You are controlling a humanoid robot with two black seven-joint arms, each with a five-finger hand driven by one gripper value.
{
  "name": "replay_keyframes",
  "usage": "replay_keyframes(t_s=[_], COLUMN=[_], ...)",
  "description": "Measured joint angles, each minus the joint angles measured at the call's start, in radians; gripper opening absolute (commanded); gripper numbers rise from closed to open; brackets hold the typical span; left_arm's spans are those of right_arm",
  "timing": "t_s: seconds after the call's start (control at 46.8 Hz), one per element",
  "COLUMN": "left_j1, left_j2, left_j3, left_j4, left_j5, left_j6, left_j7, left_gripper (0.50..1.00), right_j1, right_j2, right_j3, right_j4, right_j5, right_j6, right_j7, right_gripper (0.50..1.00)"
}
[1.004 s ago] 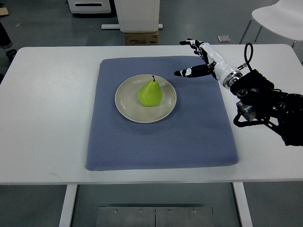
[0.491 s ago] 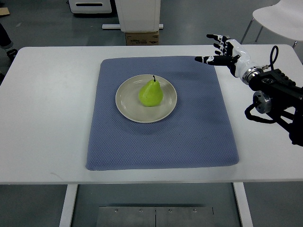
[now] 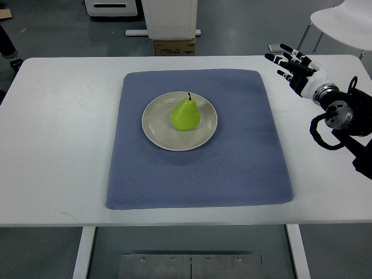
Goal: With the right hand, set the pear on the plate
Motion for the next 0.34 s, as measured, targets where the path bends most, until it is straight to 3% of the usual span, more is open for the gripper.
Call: replay_keyframes(t_s=[0.342], left_j1=[0.0], left_j2=[0.0], left_j3=[0.0], left_j4=[0.0], left_j5=[0.0], left_j6=[0.0], left_j7=[0.0], left_gripper=[1.0], right_j1=[-0.019], right_j2=[0.01], right_j3=[0.007], right_j4=[-0.095], right_j5=[0.036], right_j6=[0.049], right_j7=[-0.009], right_gripper=[1.0])
